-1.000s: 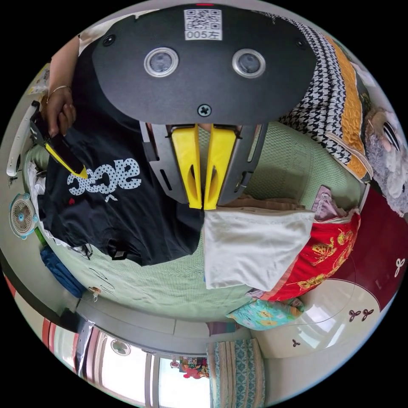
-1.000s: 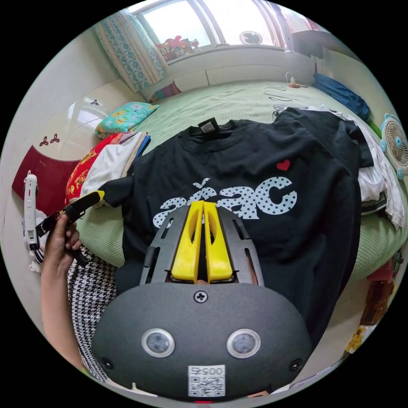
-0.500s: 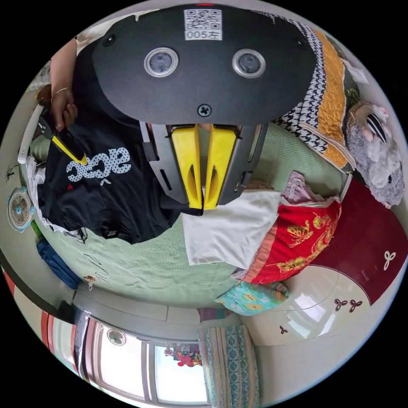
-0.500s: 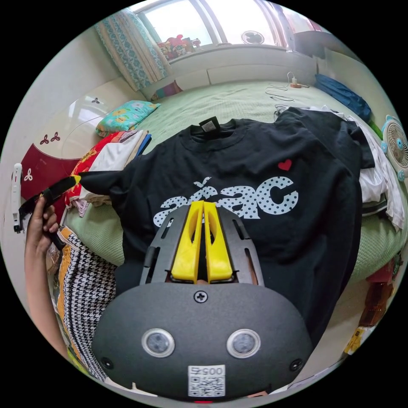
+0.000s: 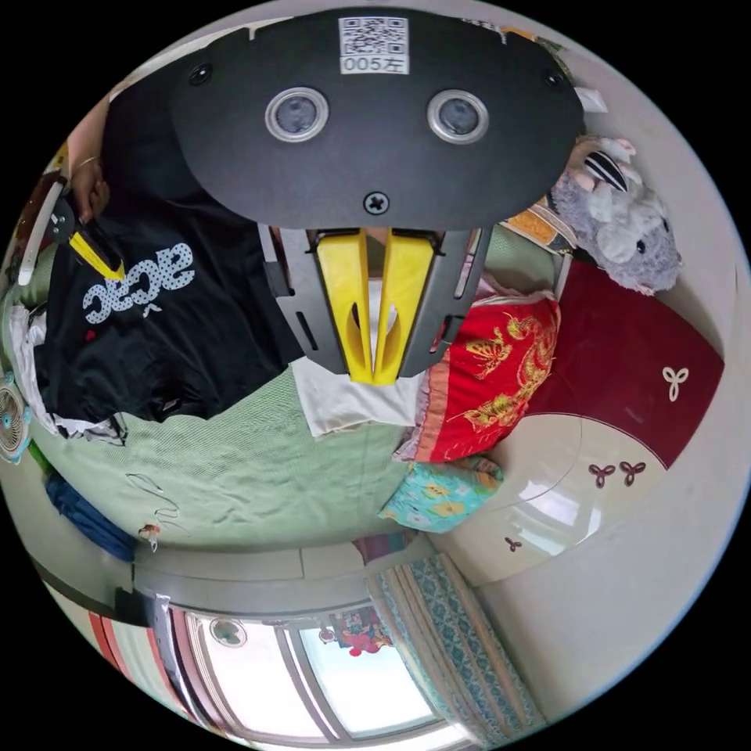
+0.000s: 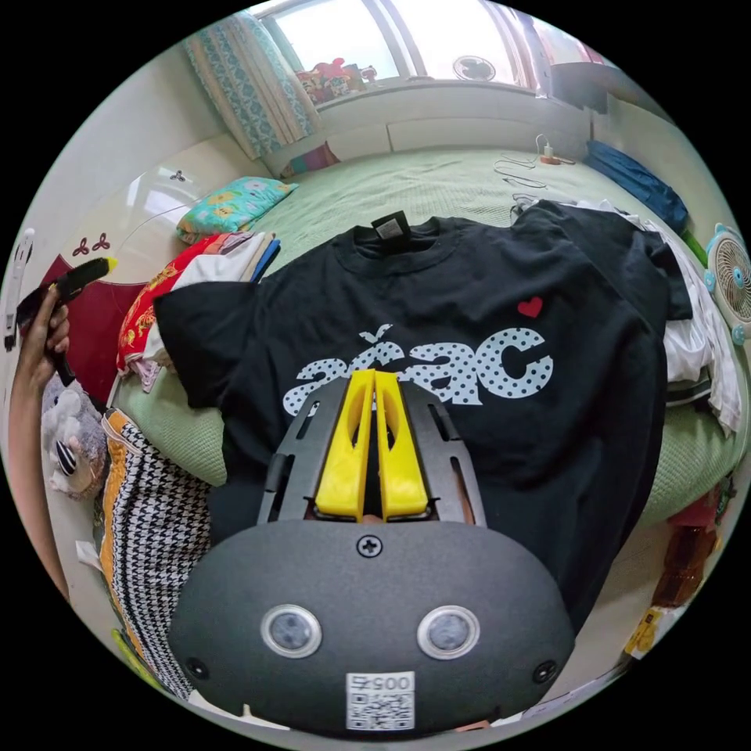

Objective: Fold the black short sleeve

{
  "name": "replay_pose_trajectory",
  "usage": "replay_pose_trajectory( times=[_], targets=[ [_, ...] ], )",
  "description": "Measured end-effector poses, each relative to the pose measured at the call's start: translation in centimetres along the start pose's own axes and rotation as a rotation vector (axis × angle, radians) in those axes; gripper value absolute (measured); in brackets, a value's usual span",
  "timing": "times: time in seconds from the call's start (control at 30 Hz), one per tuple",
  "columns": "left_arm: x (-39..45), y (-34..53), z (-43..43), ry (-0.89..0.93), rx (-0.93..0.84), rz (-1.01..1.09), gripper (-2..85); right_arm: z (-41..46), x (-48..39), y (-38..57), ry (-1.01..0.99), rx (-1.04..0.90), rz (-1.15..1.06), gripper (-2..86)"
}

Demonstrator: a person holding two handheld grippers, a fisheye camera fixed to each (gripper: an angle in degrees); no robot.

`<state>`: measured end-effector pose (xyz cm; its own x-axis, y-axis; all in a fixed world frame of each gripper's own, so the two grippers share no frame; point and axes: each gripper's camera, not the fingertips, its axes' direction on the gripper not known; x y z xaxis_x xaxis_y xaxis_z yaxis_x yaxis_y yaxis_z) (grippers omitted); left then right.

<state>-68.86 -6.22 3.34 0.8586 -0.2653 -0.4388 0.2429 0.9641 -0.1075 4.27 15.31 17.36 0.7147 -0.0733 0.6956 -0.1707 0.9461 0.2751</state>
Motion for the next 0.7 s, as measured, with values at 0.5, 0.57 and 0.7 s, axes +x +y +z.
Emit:
replay_pose_trajectory(
  times=[0.5, 0.57, 0.7],
  targets=[
    [0.6, 12.9, 9.5, 0.371, -0.131, -0.147, 9.7, 0.4, -0.6, -0.5, -0.002, -0.017, -0.021, -0.9],
    [0.9, 13.8, 11.0, 0.387, -0.159, -0.164, 12.4, 0.4, -0.7, -0.5, 0.004, -0.016, -0.023, -0.9],
    [1.2, 15.2, 14.4, 0.392, -0.204, -0.22, 13.2, 0.1, -1.0, -0.5, 0.014, -0.006, -0.031, -0.9]
  ],
)
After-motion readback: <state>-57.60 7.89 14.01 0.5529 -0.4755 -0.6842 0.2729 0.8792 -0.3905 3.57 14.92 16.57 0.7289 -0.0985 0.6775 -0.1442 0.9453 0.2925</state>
